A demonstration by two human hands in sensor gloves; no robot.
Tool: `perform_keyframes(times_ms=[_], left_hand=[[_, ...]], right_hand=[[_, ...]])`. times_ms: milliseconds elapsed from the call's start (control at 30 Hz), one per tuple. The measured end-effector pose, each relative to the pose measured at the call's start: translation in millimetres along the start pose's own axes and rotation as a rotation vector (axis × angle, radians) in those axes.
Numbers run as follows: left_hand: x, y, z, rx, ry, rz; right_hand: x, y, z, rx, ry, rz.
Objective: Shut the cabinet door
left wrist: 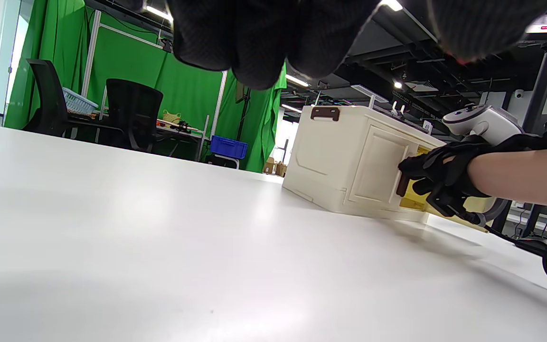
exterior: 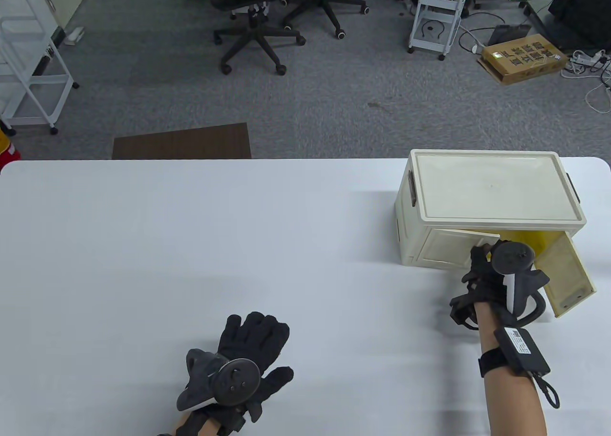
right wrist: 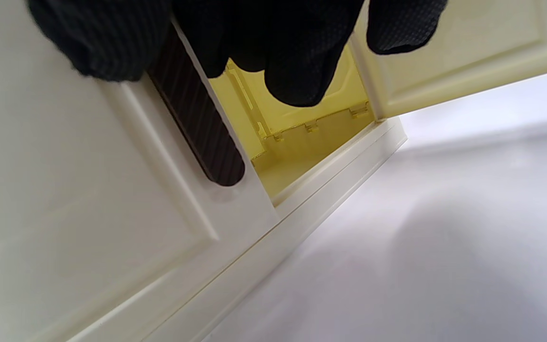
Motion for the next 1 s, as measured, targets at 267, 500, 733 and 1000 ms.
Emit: perform_keyframes(times_ms=[267,500,733,1000], left_hand=[[-1.0,-1.4,-1.2,-0.002,-0.005,0.014],[-1.7,-2.2,-1.1,-0.001,-0.003,0.023],[-2.0,-2.6,-0.1,0.003,0.003,0.03],[-2.4,-2.9,0.5,0.005,0.003,0.033]], right_hand=[[-2.0,1.1,-3.0,0.002,-0.003,-0.003],[-2.9,1.7,-4.2,0.002,-0.007,0.002],[-4.4,2.3,-5.1,0.004,-0.007,-0.001],[-5.8,3.0,-6.3,0.008,-0.006,-0.002]])
Point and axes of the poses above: the tracker on the back of each hand, its own z axis roughly to the little-finger side, its own x axis roughly from the fingertips to the wrist, y = z × x, the point moved 5 cm from there along -x, roughly from the wrist to the fingertips, and after that the axes turned 9 degrees about -x, right-handed, at the moved point
